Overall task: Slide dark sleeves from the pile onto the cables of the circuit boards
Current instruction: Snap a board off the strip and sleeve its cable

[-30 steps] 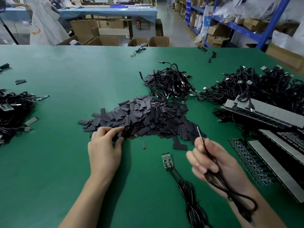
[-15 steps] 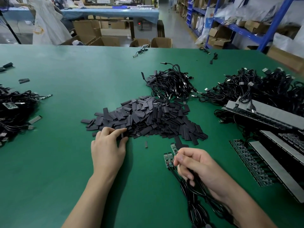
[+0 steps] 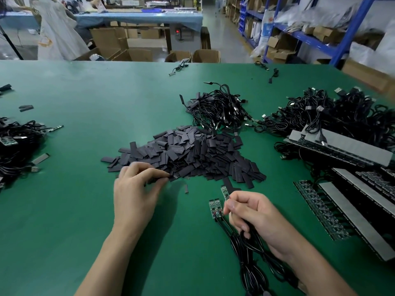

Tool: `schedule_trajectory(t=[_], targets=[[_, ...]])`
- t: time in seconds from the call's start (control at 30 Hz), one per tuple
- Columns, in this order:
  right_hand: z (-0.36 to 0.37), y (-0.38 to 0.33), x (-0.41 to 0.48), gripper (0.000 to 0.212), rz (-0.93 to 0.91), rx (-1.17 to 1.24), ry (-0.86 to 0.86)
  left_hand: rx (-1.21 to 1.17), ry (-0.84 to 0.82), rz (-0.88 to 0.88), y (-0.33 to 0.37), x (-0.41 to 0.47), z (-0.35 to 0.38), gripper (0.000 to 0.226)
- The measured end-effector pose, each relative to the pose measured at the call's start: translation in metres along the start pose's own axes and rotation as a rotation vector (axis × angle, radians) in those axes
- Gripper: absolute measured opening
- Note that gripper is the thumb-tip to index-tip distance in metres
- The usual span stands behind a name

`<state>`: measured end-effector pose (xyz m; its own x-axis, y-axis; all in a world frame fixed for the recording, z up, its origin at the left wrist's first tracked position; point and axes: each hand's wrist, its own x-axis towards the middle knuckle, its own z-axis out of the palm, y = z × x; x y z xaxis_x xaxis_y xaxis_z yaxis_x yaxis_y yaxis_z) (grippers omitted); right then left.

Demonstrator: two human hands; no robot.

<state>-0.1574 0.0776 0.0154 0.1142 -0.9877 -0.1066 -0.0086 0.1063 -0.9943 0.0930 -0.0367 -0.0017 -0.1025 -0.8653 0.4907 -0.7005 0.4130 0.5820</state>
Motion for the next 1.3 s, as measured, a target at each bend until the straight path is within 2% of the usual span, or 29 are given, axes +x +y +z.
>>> schedule_trajectory(t=[0.1,0.17,0.23,0.33,0.4,0.5,0.77,0.9,1.1,1.3], targets=[[-0.001,0.001,0.001,0.027,-0.036,-0.022,0.061,-0.467,-0.243,-0.069,0.019,-0.006,-0.002,0.019],[0.000,0.002,0.002,0.033,-0.053,-0.038,0.104,-0.656,-0.417,-0.138,0.033,-0.013,0.002,0.016],[0.003,0.003,0.003,0.031,-0.052,-0.047,0.121,-0.770,-0.522,-0.160,0.043,-0.020,0.007,0.016],[0.005,0.004,0.003,0.015,-0.038,-0.055,0.097,-0.871,-0.622,-0.143,0.049,-0.027,0.011,0.016],[0.005,0.004,0.003,0.018,-0.025,-0.077,0.090,-0.878,-0.652,-0.141,0.051,-0.030,0.012,0.014],[0.006,0.004,0.003,0.024,-0.016,-0.121,0.100,-0.795,-0.618,-0.102,0.053,-0.032,0.014,0.014],[0.011,0.011,0.007,0.019,-0.038,-0.157,0.236,-0.407,-0.397,0.249,0.053,-0.035,0.018,0.030],[0.011,0.014,0.008,0.039,-0.035,-0.143,0.238,-0.385,-0.303,0.230,0.051,-0.033,0.019,0.022],[0.003,0.006,0.006,0.036,0.028,-0.099,0.111,-0.482,-0.273,0.142,0.048,-0.028,0.017,0.020],[-0.002,-0.001,0.001,0.041,-0.067,-0.391,0.078,-0.491,-0.279,0.142,0.044,-0.028,0.018,0.019]])
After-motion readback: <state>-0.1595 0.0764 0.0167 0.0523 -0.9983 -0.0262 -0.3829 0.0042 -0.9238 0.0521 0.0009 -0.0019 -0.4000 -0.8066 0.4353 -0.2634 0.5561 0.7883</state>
